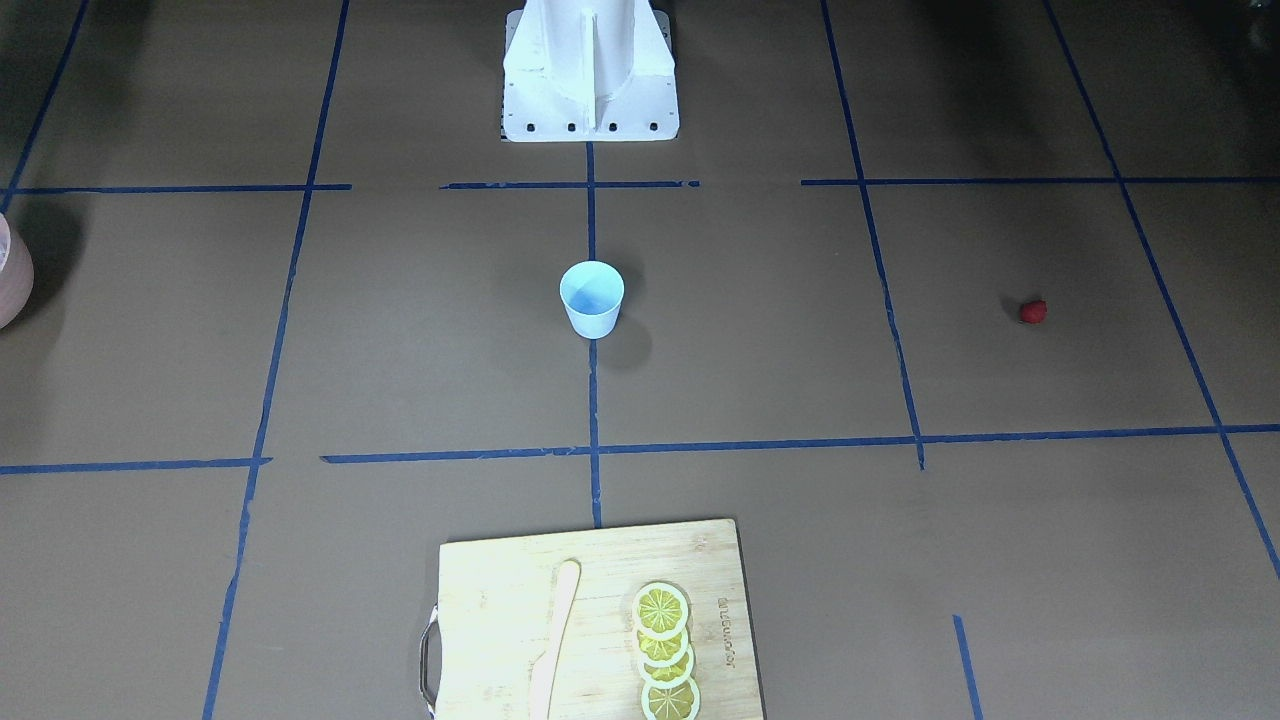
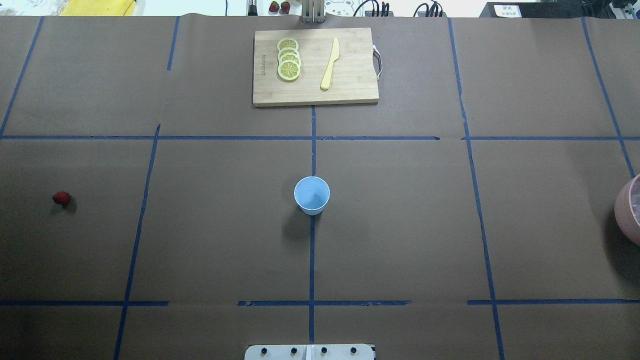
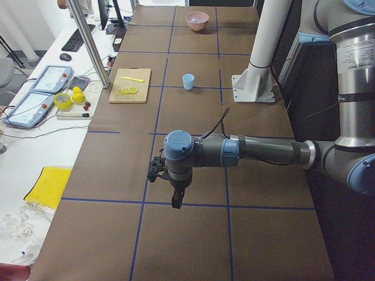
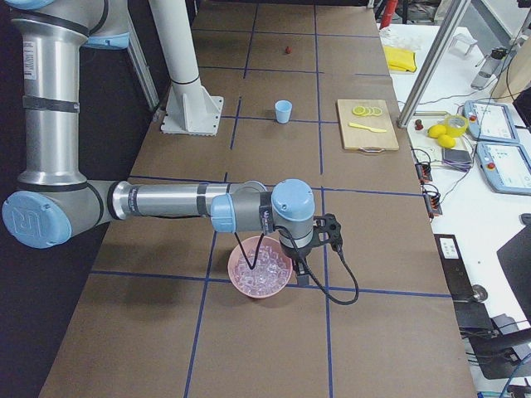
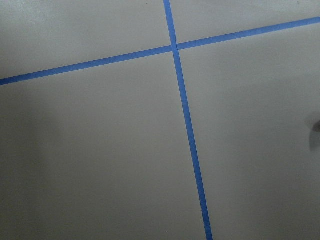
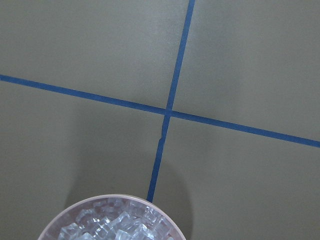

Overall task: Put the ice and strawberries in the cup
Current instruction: 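Grasp an ice cube from the pink bowl with the right gripper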

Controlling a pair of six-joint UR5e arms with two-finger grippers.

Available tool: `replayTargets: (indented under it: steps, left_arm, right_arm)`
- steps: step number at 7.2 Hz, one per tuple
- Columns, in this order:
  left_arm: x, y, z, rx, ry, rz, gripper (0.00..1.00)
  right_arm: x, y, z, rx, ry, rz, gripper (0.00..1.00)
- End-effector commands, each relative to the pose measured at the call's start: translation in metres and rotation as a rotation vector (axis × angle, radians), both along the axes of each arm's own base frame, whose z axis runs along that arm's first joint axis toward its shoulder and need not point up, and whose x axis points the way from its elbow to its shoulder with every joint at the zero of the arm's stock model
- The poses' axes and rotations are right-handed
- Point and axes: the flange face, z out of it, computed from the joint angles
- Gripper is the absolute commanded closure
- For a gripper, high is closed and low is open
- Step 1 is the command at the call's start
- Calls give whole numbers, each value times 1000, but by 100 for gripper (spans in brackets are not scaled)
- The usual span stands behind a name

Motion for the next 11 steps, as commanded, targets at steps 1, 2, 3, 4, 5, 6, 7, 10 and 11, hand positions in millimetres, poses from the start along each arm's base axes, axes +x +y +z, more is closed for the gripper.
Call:
replayTargets:
  steps: [1,2,3,4,5,6,7,10,11]
  left_arm:
    - [0,0,0,5,-3,5,0]
    - [0,-1,1,0,-2,3,0]
    - [0,0,1,0,2,2,0]
    - [0,0,1,-1,0,2,0]
    - [0,-1,0,1,0,1,0]
    - [0,1,-1,3,3,0,0]
    - [0,1,-1,3,4,0,0]
    - [0,1,-3,6,4,-1,0]
    - [0,1,-4,8,4,-1,0]
  right_arm:
    - [0,0,0,0,0,0,0]
    - [-1,-1,-1,3,0,-2,0]
    - [-2,-3,-3,8,1,-6,0]
    - [-12,-7,-6,18,-2,-29,0]
    - [-35,-9,-9,83,2,-80,0]
    - [-60,-4,-4,119,4,-124,0]
    - [-77,-4,-4,123,0,-160,0]
    - [-102,34,29,104,-1,-228,0]
    - [-104,43,34,105,-6,-222,0]
